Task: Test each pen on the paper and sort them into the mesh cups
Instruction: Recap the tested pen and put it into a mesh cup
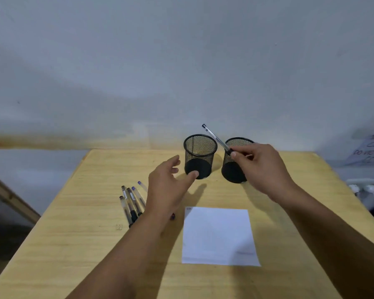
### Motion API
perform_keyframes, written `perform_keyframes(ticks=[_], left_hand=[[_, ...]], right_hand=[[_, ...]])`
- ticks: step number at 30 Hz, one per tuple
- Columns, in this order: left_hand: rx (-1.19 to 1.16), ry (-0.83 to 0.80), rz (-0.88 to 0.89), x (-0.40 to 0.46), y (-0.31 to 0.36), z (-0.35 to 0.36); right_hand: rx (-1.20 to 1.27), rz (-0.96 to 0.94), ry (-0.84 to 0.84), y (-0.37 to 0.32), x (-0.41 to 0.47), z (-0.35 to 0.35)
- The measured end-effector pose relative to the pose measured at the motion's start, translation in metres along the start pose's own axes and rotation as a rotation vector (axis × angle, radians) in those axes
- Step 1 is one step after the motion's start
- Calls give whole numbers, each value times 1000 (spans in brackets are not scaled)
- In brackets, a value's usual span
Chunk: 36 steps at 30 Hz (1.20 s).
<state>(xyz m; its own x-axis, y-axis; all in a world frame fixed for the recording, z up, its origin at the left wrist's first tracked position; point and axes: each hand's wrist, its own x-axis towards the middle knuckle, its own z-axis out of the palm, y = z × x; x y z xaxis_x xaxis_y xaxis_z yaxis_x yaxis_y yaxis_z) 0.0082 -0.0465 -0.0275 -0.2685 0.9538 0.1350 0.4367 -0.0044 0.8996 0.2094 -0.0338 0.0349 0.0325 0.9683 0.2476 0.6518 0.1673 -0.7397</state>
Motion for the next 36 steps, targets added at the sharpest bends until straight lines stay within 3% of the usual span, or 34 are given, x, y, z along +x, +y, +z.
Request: perform_keyframes(ticks=[6,10,14,23,29,32,36], left_hand=[[152,-71,-21,46,-8,28],[118,-90,100,50,-7,37],[5,-48,93,50,-9,43],[24,-32,105,51,-15,43],[26,-74,101,48,-10,40],[88,-143,100,49,-8,32],[202,-205,84,45,-13,11]], right_hand=[[-334,-111,-200,-13,48,7],[-466,-177,-324,-17,67,21],[-502,-203,-333,-21,82,28],[-588,-229,-392,-22,93,49],[-697,-252,-357,-26,89,50],[-773,-330,-260,-27,78,43],[-585,-377,-74,-26,50,36]])
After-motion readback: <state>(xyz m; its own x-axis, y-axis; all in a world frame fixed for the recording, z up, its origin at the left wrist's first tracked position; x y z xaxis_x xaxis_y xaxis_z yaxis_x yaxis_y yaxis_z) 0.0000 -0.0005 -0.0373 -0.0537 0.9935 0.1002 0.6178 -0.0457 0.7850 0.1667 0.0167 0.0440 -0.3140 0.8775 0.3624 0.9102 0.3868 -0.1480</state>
